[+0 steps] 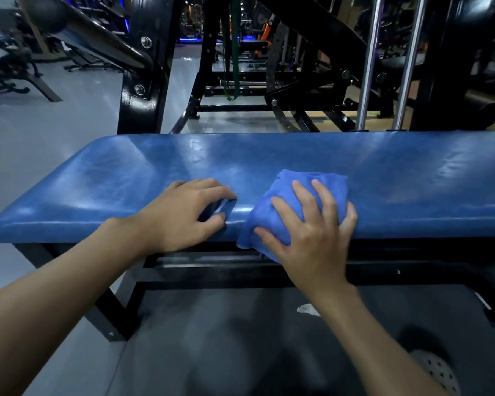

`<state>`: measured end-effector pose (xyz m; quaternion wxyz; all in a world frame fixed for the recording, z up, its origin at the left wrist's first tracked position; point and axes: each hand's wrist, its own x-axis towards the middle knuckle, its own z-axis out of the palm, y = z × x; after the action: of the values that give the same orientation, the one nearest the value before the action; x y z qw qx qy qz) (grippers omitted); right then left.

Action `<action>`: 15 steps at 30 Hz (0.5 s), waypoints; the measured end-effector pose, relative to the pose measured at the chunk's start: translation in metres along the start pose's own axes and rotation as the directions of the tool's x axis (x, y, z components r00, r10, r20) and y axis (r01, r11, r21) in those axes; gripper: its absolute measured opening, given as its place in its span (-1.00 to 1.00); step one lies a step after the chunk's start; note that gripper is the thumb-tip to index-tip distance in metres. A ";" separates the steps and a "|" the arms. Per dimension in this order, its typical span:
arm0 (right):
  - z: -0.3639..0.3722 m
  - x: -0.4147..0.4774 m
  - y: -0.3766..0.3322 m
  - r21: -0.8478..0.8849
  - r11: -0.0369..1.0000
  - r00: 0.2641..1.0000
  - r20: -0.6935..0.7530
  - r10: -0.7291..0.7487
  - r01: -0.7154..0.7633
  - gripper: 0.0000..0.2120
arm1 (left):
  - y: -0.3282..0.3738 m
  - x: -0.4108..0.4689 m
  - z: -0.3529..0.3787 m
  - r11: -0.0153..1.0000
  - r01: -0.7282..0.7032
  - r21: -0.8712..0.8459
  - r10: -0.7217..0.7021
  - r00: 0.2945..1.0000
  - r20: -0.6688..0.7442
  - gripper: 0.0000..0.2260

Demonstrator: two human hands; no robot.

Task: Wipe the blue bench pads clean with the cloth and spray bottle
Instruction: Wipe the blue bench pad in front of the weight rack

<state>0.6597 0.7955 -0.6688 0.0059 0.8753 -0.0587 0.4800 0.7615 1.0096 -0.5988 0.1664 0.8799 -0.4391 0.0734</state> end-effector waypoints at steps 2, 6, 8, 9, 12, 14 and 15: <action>-0.002 -0.005 0.025 -0.017 0.998 0.998 -0.033 0.061 -0.061 -0.58 | 0.002 0.002 0.000 1.000 0.010 0.025 -0.010 1.000 -0.002 -0.58; 0.004 -0.003 0.024 -0.028 0.935 0.921 -0.184 0.342 -0.353 -0.69 | 0.014 0.005 0.008 0.998 -0.040 0.046 0.039 0.999 0.024 -0.52; 0.011 0.005 -0.005 0.008 0.875 0.848 -0.243 0.471 -0.484 -0.74 | 0.020 0.007 0.014 0.997 -0.033 0.068 0.032 0.999 0.022 -0.52; 0.013 0.008 -0.016 0.024 0.867 0.837 -0.246 0.488 -0.498 -0.76 | 0.022 0.010 0.014 0.998 -0.021 0.065 0.021 1.000 0.004 -0.55; 0.012 0.004 -0.012 0.008 0.933 0.908 -0.227 0.352 -0.359 -0.77 | 0.027 0.018 0.015 1.000 0.007 0.029 -0.007 1.000 -0.019 -0.60; 0.008 -0.001 0.014 -0.015 0.974 0.947 -0.238 0.217 -0.227 -0.75 | 0.031 0.023 0.019 0.999 0.006 0.050 -0.006 1.000 -0.004 -0.57; 0.007 -0.002 0.028 -0.024 0.979 0.950 -0.248 0.193 -0.205 -0.73 | 0.033 0.025 0.020 0.997 -0.001 0.074 0.000 1.000 0.004 -0.55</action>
<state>0.6612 0.7671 -0.6757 -0.0138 0.7988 -0.1571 0.5805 0.7499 0.9655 -0.6035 0.1327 0.8855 -0.4366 0.0879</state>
